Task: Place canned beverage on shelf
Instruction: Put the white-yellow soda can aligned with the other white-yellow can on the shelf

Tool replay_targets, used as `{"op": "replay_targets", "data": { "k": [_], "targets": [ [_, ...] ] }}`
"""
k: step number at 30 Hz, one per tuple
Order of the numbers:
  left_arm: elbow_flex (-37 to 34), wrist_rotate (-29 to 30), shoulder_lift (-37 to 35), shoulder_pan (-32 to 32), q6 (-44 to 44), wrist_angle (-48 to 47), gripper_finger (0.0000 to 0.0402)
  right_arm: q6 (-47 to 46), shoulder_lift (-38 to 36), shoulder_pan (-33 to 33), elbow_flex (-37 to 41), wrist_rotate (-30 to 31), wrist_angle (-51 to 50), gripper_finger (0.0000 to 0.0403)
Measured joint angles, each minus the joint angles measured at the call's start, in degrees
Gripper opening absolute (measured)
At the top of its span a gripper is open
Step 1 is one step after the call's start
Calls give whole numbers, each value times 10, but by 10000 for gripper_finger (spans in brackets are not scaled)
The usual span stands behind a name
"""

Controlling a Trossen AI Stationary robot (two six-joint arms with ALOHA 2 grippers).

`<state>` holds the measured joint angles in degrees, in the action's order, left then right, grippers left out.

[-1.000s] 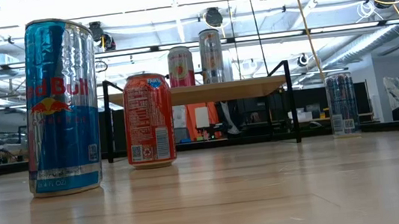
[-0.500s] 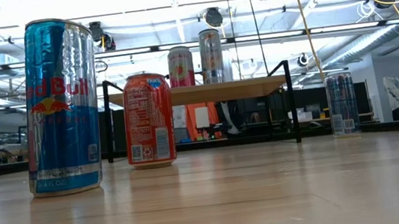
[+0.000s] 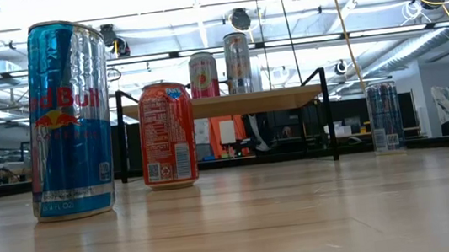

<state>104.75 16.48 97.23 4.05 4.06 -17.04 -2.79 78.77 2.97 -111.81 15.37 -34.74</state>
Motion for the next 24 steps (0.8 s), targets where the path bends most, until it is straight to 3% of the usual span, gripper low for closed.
{"op": "replay_targets", "data": {
  "k": [12, 24],
  "targets": [
    [0, -2, 0, 0, -4, 0, 256, -12, 17, -8, 0, 41, 18, 304],
    [0, -4, 0, -1, -3, 0, 256, -12, 19, -8, 0, 43, 20, 242]
  ]
}}
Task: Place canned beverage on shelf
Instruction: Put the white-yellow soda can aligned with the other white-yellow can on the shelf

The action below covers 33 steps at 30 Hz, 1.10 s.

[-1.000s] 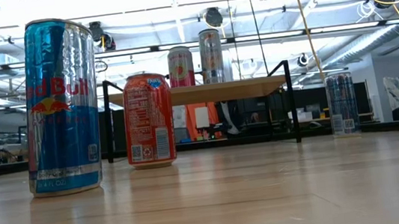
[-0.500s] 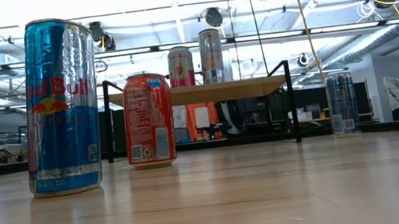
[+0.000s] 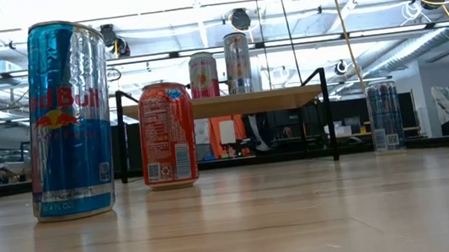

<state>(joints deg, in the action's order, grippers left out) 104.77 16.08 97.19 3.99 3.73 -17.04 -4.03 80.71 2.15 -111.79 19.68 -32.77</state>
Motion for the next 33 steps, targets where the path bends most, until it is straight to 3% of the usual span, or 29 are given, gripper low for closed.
{"op": "replay_targets", "data": {
  "k": [7, 13, 17, 22, 28, 33],
  "targets": [
    [0, 6, 0, 0, 3, 0, 269, 2, 0, 0, 0, -2, -1, 227],
    [1, 12, -2, -3, 7, 5, 336, -10, -4, 5, 1, -3, -14, 225],
    [2, 14, -10, -5, 57, 0, 374, -14, -26, 13, 2, -3, -42, 225],
    [3, 20, -40, -7, 143, -72, 385, -50, -54, 27, 4, -1, -113, 225],
    [1, 25, -72, -12, 206, -199, 385, -92, -111, 30, 103, -5, -100, 224],
    [1, 25, -91, -28, 249, -272, 385, -125, -179, 30, 273, -36, 42, 224]
  ]
}}
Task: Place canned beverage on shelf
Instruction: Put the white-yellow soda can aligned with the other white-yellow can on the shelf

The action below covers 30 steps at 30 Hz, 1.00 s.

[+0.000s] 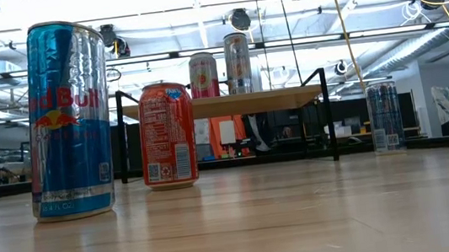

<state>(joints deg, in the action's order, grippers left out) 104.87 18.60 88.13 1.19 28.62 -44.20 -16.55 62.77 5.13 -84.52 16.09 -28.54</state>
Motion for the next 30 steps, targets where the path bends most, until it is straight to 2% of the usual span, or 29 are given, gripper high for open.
{"op": "replay_targets", "data": {
  "k": [4, 8, 19, 30],
  "targets": [
    [0, 0, -15, -19, 39, -48, 386, -10, -37, 0, 124, -13, 157, 225],
    [0, 0, -31, -39, 56, -91, 386, -12, -36, 0, 181, -12, 258, 228],
    [0, 58, -64, -65, 47, -268, 386, 78, 41, 1, 132, -8, 274, 227],
    [0, 68, -65, -70, 36, -289, 386, 87, 96, 10, 129, 81, 271, 228]
  ]
}}
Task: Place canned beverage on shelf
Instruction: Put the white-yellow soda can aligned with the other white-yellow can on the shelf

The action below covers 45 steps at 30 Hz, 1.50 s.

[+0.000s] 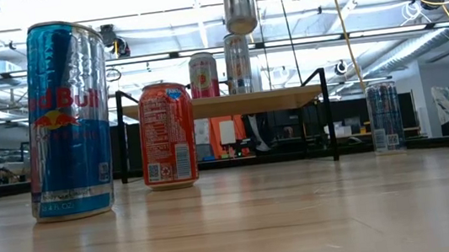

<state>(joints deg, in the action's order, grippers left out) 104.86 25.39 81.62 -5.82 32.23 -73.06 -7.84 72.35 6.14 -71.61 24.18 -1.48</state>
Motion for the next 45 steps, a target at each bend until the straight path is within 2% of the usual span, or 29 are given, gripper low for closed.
{"op": "replay_targets", "data": {
  "k": [6, 20, 30, 37, 45],
  "targets": [
    [0, 0, 0, 0, -11, 0, 386, -42, 33, 21, 17, -4, 23, 226],
    [0, -10, 0, 5, -12, -31, 386, -77, -5, 31, 201, -5, 248, 231],
    [0, -7, 0, 30, -16, -22, 386, -9, -6, 61, 204, -5, 300, 231],
    [0, 4, 0, 32, -16, -23, 386, 3, 0, 74, 204, -50, 290, 231],
    [0, 13, 1, 32, -16, -21, 386, 58, 13, 75, 204, -49, 293, 231]
  ]
}}
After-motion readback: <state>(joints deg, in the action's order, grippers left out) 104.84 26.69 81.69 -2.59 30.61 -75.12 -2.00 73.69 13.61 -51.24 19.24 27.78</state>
